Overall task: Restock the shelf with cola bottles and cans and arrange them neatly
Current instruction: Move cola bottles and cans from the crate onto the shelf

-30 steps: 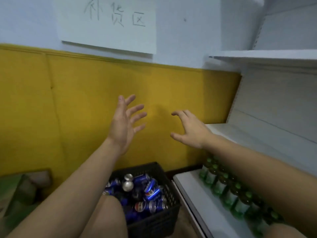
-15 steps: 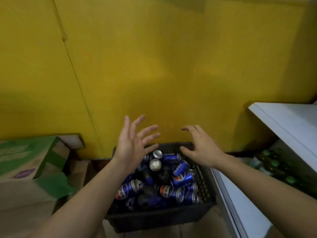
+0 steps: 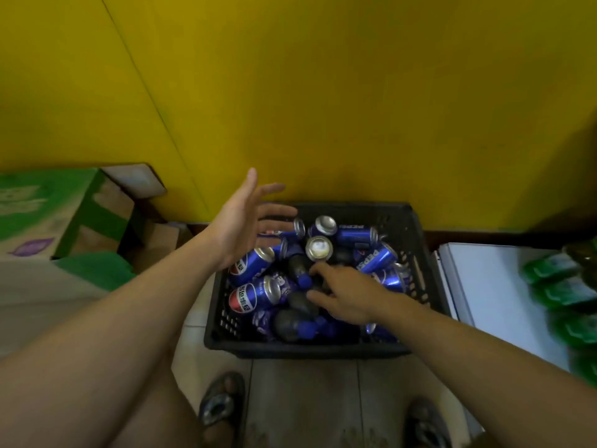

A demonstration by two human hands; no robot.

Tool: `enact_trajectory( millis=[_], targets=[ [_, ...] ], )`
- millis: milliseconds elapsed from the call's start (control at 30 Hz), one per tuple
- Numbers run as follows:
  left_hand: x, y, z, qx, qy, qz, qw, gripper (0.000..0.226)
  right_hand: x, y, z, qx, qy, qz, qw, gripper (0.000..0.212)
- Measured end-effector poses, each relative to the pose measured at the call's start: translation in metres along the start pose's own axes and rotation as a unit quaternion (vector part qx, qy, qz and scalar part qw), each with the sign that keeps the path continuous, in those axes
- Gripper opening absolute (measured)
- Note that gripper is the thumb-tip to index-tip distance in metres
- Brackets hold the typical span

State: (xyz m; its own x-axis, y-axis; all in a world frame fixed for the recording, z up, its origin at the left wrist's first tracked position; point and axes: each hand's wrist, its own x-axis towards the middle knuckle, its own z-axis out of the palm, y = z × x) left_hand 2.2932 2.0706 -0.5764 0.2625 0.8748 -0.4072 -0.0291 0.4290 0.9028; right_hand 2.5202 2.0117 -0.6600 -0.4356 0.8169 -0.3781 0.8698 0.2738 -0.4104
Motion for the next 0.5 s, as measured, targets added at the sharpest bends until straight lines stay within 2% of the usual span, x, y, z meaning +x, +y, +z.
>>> enact_trajectory(
  millis=[133, 200, 300, 400, 500],
  targets=[
    [0.001, -0.011, 0.004, 0.056, -0.039, -0.02, 0.997, 0.068, 0.004, -0.018, 0.049, 0.02, -0.116, 0.003, 0.993, 0.068],
    [0.002, -0.014, 0.002, 0.093, -0.07, -0.022, 0.993, 0.062, 0.003, -0.025, 0.059, 0.021, -0.117, -0.008, 0.993, 0.058],
    [0.002, -0.021, 0.001, 0.213, -0.106, -0.041, 0.97, 0.057, 0.006, -0.033, 0.045, 0.021, -0.047, -0.007, 0.999, 0.042],
    [0.001, -0.034, -0.006, 0.372, -0.156, -0.074, 0.912, 0.07, 0.006, -0.037, 0.012, 0.067, 0.063, 0.029, 0.995, 0.032],
    [0.0, -0.035, -0.015, 0.393, -0.193, -0.128, 0.89, 0.084, 0.0, -0.037, -0.027, 0.148, 0.171, 0.039, 0.973, 0.024]
  ],
)
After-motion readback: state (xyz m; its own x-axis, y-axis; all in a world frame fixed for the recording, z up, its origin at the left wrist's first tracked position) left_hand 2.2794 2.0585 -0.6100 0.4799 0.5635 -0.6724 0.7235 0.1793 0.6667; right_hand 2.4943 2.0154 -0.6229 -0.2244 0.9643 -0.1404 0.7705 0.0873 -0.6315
